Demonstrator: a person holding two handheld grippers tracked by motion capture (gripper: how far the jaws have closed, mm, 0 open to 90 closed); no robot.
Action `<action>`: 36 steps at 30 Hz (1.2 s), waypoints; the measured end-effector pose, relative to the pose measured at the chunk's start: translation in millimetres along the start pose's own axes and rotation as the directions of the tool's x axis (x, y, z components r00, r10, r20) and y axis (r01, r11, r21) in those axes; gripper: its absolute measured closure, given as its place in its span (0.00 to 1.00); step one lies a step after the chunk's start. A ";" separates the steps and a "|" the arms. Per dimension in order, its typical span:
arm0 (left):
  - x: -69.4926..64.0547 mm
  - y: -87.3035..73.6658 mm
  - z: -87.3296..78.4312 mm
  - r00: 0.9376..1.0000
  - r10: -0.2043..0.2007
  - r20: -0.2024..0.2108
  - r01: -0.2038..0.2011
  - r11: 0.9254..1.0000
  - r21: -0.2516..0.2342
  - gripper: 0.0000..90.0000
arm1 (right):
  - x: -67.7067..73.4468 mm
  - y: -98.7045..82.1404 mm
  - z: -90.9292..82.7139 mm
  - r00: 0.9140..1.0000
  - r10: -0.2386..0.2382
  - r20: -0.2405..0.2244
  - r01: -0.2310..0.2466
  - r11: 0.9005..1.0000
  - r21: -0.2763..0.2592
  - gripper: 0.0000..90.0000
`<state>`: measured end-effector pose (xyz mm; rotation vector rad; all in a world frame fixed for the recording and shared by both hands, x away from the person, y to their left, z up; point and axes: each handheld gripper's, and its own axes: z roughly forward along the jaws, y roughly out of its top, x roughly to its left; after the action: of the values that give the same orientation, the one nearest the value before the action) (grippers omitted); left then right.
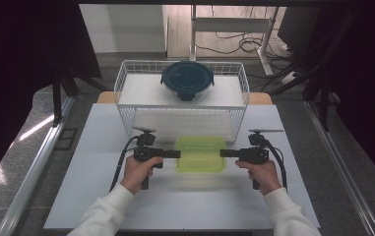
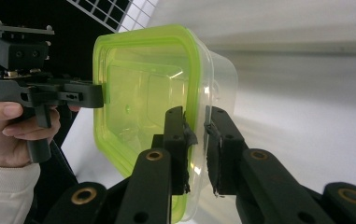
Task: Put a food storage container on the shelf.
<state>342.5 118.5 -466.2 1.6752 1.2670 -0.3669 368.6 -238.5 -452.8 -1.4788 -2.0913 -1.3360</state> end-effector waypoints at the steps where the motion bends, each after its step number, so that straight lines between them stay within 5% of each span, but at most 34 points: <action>1: -1.7 1.2 -2.4 1.000 0.002 0.001 -0.002 1.000 -0.002 0.88 | 2.6 1.3 -0.9 1.000 -0.008 0.000 0.008 1.000 -0.005 0.87; 24: -43.7 18.0 -58.6 0.995 0.103 0.013 -0.101 0.990 -0.101 0.88 | 64.3 25.9 -26.5 0.990 -0.135 -0.036 0.131 0.987 -0.096 0.87; 36: -69.8 29.9 -86.4 0.987 0.161 0.001 -0.159 0.976 -0.147 0.88 | 92.8 40.5 -41.0 0.981 -0.187 -0.042 0.180 0.973 -0.142 0.87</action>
<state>313.8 150.0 -359.3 1.6328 1.1130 -0.1830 349.1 -211.2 -348.8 -1.3075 -2.1845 -1.5991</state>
